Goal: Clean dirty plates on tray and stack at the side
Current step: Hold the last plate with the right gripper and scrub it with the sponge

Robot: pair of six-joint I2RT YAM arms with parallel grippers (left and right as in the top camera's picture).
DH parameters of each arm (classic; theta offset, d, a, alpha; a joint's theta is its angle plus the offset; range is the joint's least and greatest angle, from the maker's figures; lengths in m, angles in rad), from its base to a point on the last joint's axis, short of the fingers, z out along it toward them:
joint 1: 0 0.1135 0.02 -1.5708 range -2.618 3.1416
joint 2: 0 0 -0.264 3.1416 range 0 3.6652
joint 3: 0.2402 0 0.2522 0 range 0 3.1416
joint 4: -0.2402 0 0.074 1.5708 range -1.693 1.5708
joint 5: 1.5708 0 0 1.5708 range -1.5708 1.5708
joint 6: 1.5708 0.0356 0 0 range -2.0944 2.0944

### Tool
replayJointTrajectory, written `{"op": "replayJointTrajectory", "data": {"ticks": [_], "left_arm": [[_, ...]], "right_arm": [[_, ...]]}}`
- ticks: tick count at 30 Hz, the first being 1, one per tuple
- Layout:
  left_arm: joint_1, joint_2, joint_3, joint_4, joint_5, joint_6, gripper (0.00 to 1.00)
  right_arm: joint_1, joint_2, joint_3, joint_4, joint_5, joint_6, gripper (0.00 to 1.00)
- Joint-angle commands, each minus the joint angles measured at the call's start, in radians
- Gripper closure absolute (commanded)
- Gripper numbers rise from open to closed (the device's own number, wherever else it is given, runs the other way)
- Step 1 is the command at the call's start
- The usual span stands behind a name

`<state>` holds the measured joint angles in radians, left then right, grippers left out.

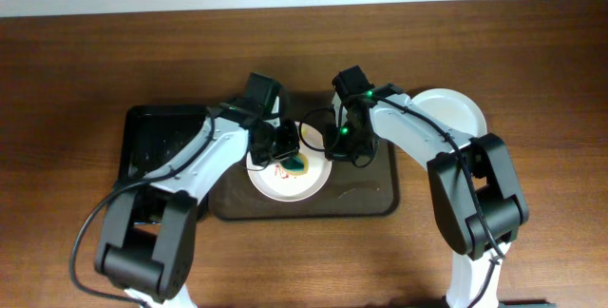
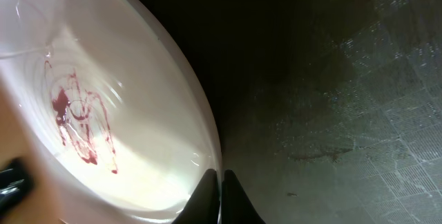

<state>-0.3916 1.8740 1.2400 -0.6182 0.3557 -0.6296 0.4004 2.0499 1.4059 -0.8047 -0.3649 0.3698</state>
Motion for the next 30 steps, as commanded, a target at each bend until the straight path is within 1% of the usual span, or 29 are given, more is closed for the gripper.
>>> {"op": "replayJointTrajectory", "data": {"ticks": [1, 6, 8, 10, 12, 13, 14, 16, 17, 18, 19, 21, 22, 23, 25, 26, 30], "left_arm": [[-0.005, 0.054, 0.004, 0.029, 0.015, -0.063, 1.00], [-0.005, 0.174, 0.004, 0.034, -0.021, -0.063, 1.00], [0.006, 0.205, 0.004, -0.025, -0.056, -0.063, 1.00], [0.039, 0.204, 0.005, -0.132, -0.149, -0.062, 1.00], [0.072, 0.204, 0.005, -0.198, -0.252, -0.061, 1.00], [0.095, 0.204, 0.005, -0.225, -0.302, -0.046, 1.00], [0.118, 0.204, 0.005, -0.229, -0.312, 0.002, 1.00], [0.140, 0.197, 0.017, -0.228, -0.247, 0.130, 1.00], [0.136, 0.185, 0.032, -0.217, -0.172, 0.222, 1.00], [0.124, 0.173, 0.039, -0.198, -0.105, 0.279, 1.00], [0.097, 0.163, 0.040, -0.163, -0.065, 0.291, 1.00], [0.043, 0.164, 0.031, -0.118, -0.064, 0.275, 1.00], [0.010, 0.164, 0.024, -0.101, -0.084, 0.232, 1.00], [-0.009, 0.164, 0.014, -0.087, -0.110, 0.179, 1.00], [-0.036, 0.164, -0.008, -0.045, -0.116, 0.114, 1.00], [-0.049, 0.164, -0.023, -0.020, -0.130, 0.041, 1.00], [-0.097, 0.164, -0.105, 0.044, -0.294, -0.126, 1.00]], "right_arm": [[0.004, 0.018, -0.003, -0.001, 0.010, 0.006, 0.96], [0.004, 0.018, -0.003, -0.003, 0.010, 0.006, 0.96], [0.004, 0.018, -0.003, -0.008, 0.015, 0.006, 0.96], [0.004, 0.018, -0.003, -0.021, 0.045, 0.007, 0.96], [0.004, 0.018, -0.003, -0.029, 0.045, 0.007, 0.96], [0.004, 0.018, -0.003, -0.031, 0.045, 0.006, 0.96], [0.004, 0.018, -0.003, -0.031, 0.046, 0.006, 0.96], [0.004, 0.018, -0.003, -0.031, 0.048, 0.006, 0.96], [0.004, 0.018, -0.003, -0.031, 0.048, 0.006, 0.96], [0.004, 0.018, -0.003, -0.031, 0.048, 0.006, 0.96], [0.004, 0.018, -0.003, -0.031, 0.048, 0.006, 0.96], [0.004, 0.018, -0.003, -0.031, 0.048, 0.006, 0.95], [0.004, 0.018, -0.003, -0.030, 0.058, 0.011, 0.96], [0.004, 0.018, -0.003, -0.029, 0.084, 0.041, 0.95], [0.002, 0.018, -0.003, -0.018, 0.151, 0.115, 0.96], [-0.004, 0.018, -0.003, -0.018, 0.155, 0.153, 0.95], [0.005, 0.018, -0.003, -0.018, 0.138, 0.167, 0.95]]}}
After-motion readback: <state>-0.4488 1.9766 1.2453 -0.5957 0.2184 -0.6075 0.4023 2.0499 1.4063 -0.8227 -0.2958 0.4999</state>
